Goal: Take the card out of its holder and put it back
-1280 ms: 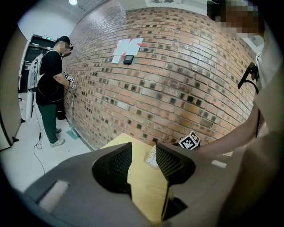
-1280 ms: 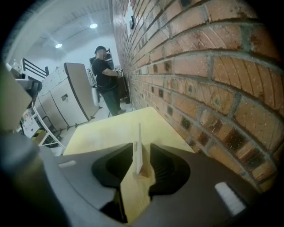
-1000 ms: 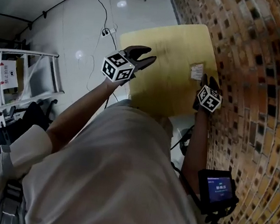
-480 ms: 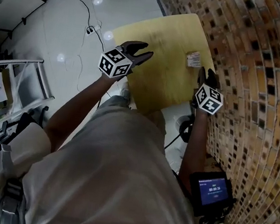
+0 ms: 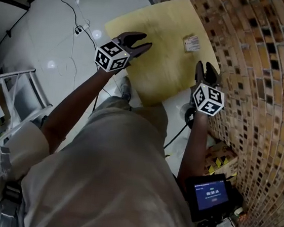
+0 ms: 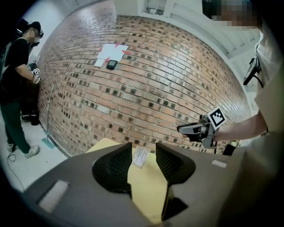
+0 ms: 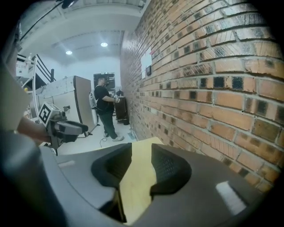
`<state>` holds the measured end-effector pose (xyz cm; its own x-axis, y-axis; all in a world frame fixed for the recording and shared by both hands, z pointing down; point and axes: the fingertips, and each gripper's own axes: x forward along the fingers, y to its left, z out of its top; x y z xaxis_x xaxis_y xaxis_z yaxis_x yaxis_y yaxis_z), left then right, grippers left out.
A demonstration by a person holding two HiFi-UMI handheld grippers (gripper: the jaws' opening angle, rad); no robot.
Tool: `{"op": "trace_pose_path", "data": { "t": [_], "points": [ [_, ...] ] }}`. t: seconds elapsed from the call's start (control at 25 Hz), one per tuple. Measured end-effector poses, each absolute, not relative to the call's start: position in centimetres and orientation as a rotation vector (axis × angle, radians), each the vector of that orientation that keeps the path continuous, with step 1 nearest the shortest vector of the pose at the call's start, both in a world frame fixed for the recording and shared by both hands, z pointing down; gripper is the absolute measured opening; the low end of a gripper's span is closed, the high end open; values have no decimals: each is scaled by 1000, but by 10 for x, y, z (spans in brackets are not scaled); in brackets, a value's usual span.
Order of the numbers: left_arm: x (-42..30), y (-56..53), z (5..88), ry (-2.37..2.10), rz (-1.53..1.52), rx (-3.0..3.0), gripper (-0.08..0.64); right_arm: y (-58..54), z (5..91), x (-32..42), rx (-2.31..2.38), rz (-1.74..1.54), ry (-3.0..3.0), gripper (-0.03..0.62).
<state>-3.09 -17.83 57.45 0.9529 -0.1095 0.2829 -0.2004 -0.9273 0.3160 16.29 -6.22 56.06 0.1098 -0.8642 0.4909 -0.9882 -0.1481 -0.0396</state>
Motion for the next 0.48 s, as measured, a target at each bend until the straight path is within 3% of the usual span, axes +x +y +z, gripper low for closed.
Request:
{"op": "trace_pose_path", "data": {
  "t": [0.48],
  "points": [
    [-33,-138,557,-318,426,2766,187,-7,526,128,1922,394,-1917,130]
  ]
}}
